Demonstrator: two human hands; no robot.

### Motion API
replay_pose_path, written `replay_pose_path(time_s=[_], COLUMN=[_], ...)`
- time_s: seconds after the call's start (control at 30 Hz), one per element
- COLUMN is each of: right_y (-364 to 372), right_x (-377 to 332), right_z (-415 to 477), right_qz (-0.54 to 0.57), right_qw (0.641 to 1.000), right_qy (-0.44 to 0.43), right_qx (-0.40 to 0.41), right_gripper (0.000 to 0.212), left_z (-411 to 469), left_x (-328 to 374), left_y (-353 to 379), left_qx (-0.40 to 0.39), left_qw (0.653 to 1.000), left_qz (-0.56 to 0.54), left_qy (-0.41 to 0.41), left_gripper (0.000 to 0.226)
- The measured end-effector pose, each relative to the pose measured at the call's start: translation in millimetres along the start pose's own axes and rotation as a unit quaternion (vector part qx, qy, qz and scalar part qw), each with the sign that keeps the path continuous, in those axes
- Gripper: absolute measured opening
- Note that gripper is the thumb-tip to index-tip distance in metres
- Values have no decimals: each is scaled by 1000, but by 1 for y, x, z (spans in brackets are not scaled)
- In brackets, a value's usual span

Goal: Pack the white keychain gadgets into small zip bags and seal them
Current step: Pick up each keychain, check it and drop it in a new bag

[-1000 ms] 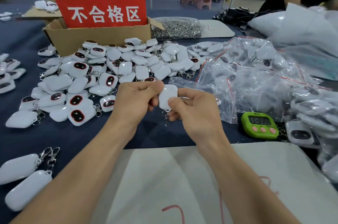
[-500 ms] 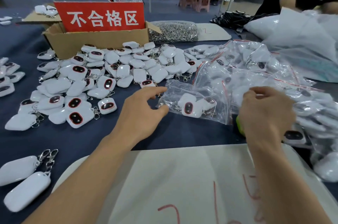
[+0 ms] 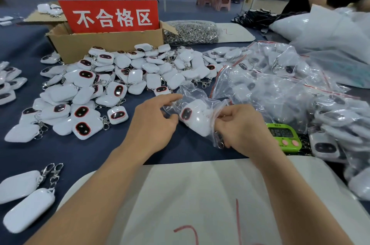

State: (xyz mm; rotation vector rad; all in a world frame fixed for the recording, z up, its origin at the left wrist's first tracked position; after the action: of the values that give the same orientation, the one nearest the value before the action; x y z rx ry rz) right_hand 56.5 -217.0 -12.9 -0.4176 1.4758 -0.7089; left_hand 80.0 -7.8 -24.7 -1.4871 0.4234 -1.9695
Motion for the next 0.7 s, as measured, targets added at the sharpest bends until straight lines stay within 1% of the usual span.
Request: replay_pose_path(time_s=[0.07, 0.1, 0.13, 0.2, 0.27, 0.33, 0.37, 0.4, 0.43, 0.47, 0.6, 0.67, 0.7], right_y=[-1, -1, -1, -2, -4, -11, -14, -17, -18, -18, -3, 10, 17], right_x=[-1, -1, -1, -2, -6, -11, -13, -15, -18, -20, -32, -41, -43], right_z=[-1, -1, -2, -2, -3, -5, -6, -8, -10, -12, -21, -27, -29], right_qz=[-59, -84, -102, -112, -113, -77, -44, -13, 10, 28, 95, 109, 113], right_qw=[997, 994, 992, 989, 984, 970, 958, 945, 936, 933, 938, 948, 958], right_qy=[-2, 5, 15, 30, 24, 11, 4, -7, -23, -40, -84, -106, -114], right_qx=[50, 64, 75, 93, 137, 231, 284, 327, 351, 357, 324, 278, 239], right_gripper=[16, 16, 17, 18, 25, 24, 21, 18, 16, 15, 12, 11, 12], left_z=[2, 3, 5, 8, 11, 13, 14, 15, 15, 16, 17, 17, 18], left_x=[0, -1, -3, -7, -14, -21, -23, -25, -27, -28, -25, -18, -17], left_y=[-4, -7, -12, -25, -35, -39, -39, -38, -37, -36, -29, -30, -31], left_qx=[37, 59, 86, 132, 128, 94, 82, 76, 71, 67, 34, 61, 85], left_qw=[999, 998, 994, 976, 955, 941, 941, 945, 953, 962, 995, 997, 996], left_qz=[2, 22, 60, 170, 268, 321, 322, 311, 289, 256, 67, -7, -4], left_qy=[-4, -6, -4, 7, -11, -44, -56, -63, -64, -64, -59, -43, -36], left_gripper=[48, 47, 48, 51, 51, 49, 50, 51, 52, 54, 61, 59, 55])
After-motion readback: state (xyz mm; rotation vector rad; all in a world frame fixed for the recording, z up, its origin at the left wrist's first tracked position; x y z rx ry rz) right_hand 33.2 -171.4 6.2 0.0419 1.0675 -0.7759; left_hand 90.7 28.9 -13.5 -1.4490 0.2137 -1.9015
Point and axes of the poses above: each hand's wrist, its own z-axis towards the middle knuckle, its own y-axis out of the palm, x = y × z, the point moved 2 cm from there along z, towards the middle knuckle, and after that the axes turned 7 degrees about x, right-handed, at the moved point
